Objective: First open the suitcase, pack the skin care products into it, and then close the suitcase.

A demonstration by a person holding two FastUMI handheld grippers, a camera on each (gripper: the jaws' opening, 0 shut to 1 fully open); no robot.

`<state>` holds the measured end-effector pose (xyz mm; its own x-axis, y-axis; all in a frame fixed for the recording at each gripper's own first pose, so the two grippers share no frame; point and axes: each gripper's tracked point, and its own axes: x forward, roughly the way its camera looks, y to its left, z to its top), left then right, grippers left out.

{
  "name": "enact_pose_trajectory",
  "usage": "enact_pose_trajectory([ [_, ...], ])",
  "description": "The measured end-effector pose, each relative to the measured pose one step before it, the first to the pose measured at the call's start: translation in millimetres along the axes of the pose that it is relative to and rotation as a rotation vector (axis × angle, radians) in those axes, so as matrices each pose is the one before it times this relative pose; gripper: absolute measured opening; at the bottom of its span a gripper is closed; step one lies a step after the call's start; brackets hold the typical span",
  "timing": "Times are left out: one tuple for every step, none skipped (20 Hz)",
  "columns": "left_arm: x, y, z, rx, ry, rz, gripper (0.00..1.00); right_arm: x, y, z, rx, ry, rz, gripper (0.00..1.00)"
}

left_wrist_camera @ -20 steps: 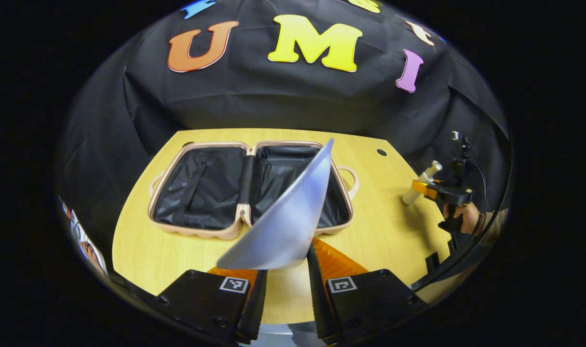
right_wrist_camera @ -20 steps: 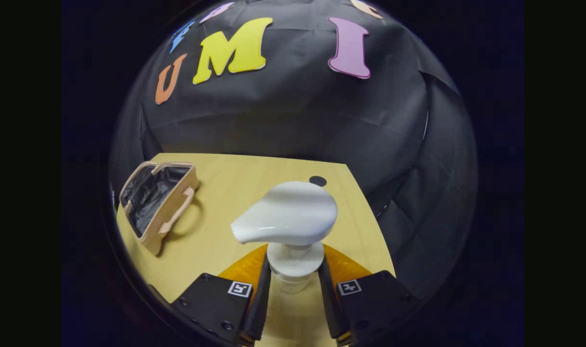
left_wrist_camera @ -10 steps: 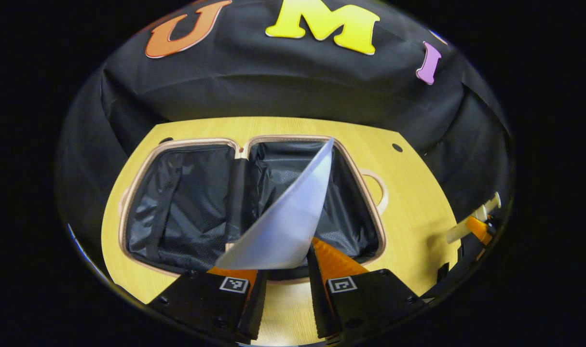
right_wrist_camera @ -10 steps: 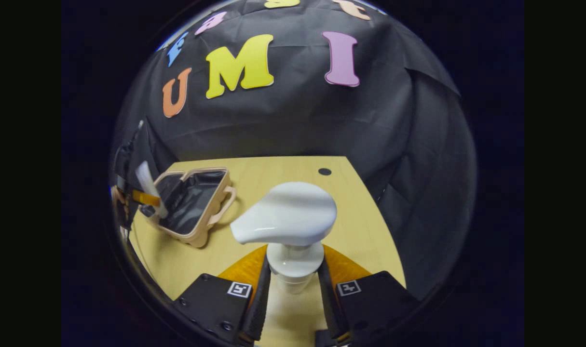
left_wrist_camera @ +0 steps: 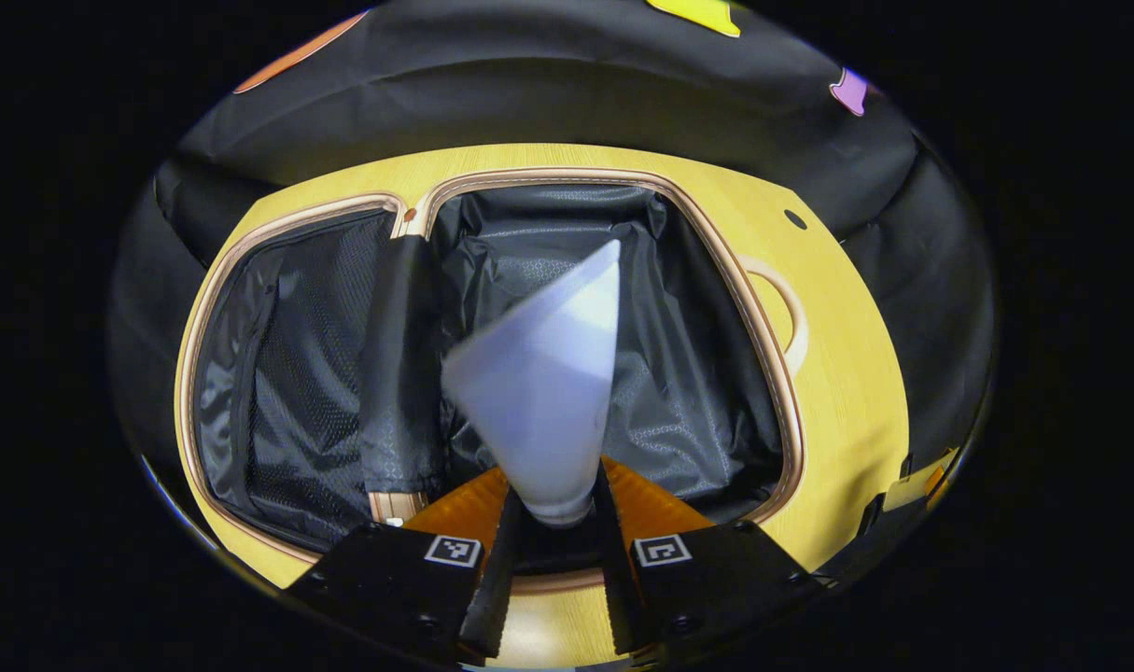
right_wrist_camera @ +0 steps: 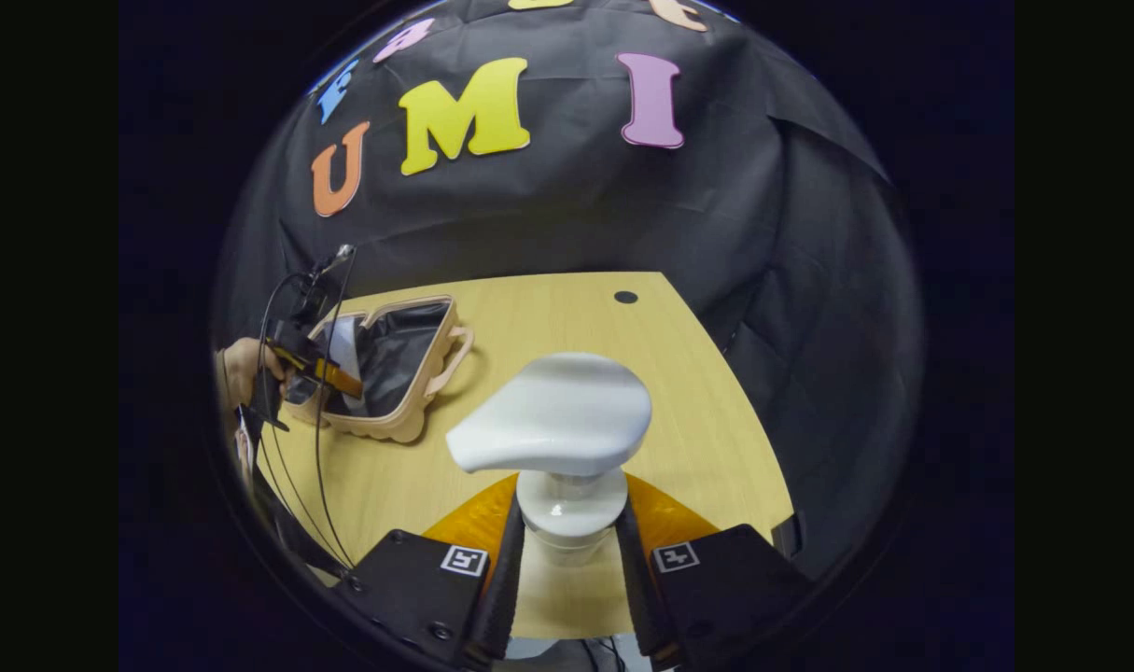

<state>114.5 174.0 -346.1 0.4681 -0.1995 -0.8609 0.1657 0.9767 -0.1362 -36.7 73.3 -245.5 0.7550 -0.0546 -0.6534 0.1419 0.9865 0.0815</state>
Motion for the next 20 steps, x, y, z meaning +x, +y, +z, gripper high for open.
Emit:
enact_pose_trajectory([
  [1.76, 0.03, 4.30, 0.00552, 0.00055, 0.00248, 0.46, 0.24, 2.87, 2.81, -0.00119, -0.00179, 0.00065, 0.47],
  [5.89, 2.68, 1.99, -0.00139, 0.00284, 0.01297, 0.46, 1.22, 2.15, 3.80, -0.00580, -0.00319, -0.00051, 0.47],
  [6.86, 4.59, -1.87, 0.00314, 0.01957, 0.02544, 0.46, 0.72, 3.27, 4.40, -0.00857, -0.00506, 0.00246, 0.47],
  [6.44, 5.04, -2.63, -0.00930, 0.00754, 0.01683, 0.46, 1.94, 3.89, 3.77, -0.01104, -0.00324, 0.00322, 0.44],
  [4.40, 2.19, -1.44, -0.02162, 0.00938, 0.00372, 0.46, 1.69, 4.71, 4.83, -0.01204, -0.00339, 0.00419, 0.44],
  [0.35, -0.91, 1.39, -0.01497, -0.01587, -0.00229, 0.46, 0.82, 7.28, 5.09, -0.01745, -0.00106, 0.01265, 0.47],
  [-0.32, -1.37, -0.96, 0.00383, -0.00336, -0.00171, 0.46, 0.91, 7.15, 6.09, -0.01945, -0.00245, 0.01402, 0.47],
  [0.06, 1.88, -0.46, -0.00369, -0.00009, 0.00018, 0.53, 1.64, 7.67, 7.73, -0.01661, -0.00136, 0.01577, 0.44],
  [-0.68, -0.86, -2.24, -0.01420, -0.00121, -0.00630, 0.46, 3.05, 9.23, 10.07, -0.00945, -0.00357, 0.02265, 0.47],
  [-1.36, -1.40, -3.06, -0.01759, 0.00231, -0.00959, 0.46, 4.15, 10.00, 12.04, -0.00457, -0.00660, 0.02571, 0.47],
  [-4.20, -2.21, -2.02, -0.02164, -0.00390, -0.01496, 0.46, 6.04, 11.03, 14.31, -0.00292, -0.00634, 0.02466, 0.47],
  [-5.17, 0.17, 2.51, -0.01305, -0.02949, -0.01092, 0.49, 7.37, 10.84, 13.27, -0.00369, -0.00558, 0.02370, 0.47],
  [-4.65, 0.90, 3.06, 0.00007, -0.02999, -0.00830, 0.50, 7.88, 10.62, 13.69, -0.00341, -0.00622, 0.02216, 0.47],
  [-7.38, -2.58, 3.66, 0.00437, -0.02704, -0.02183, 0.55, 8.98, 12.38, 12.73, -0.00542, -0.00665, 0.02078, 0.47],
  [-8.17, -1.39, 3.31, 0.00182, -0.02649, -0.01061, 0.68, 10.61, 11.89, 13.59, -0.00462, -0.00609, 0.01652, 0.47],
  [-9.64, 1.34, 1.08, 0.00324, -0.02108, -0.00270, 0.80, 10.40, 12.60, 12.68, -0.00335, -0.00735, 0.01946, 0.47],
  [-8.30, 0.30, 1.23, 0.00204, -0.02276, -0.00542, 0.83, 10.00, 13.72, 11.70, -0.00896, -0.00827, 0.02285, 0.47],
  [-8.06, 0.12, 1.83, -0.00317, -0.01992, -0.00530, 0.83, 10.54, 12.97, 9.34, -0.01267, -0.00774, 0.01620, 0.47],
  [-7.04, 1.10, 0.06, -0.00559, -0.02040, -0.00333, 0.74, 10.46, 10.95, 6.20, -0.01655, -0.00325, 0.01263, 0.47],
  [-8.08, 1.20, -0.31, -0.00425, -0.01648, -0.00533, 0.77, 8.83, 10.37, 3.19, -0.01179, 0.00262, 0.01160, 0.47],
])
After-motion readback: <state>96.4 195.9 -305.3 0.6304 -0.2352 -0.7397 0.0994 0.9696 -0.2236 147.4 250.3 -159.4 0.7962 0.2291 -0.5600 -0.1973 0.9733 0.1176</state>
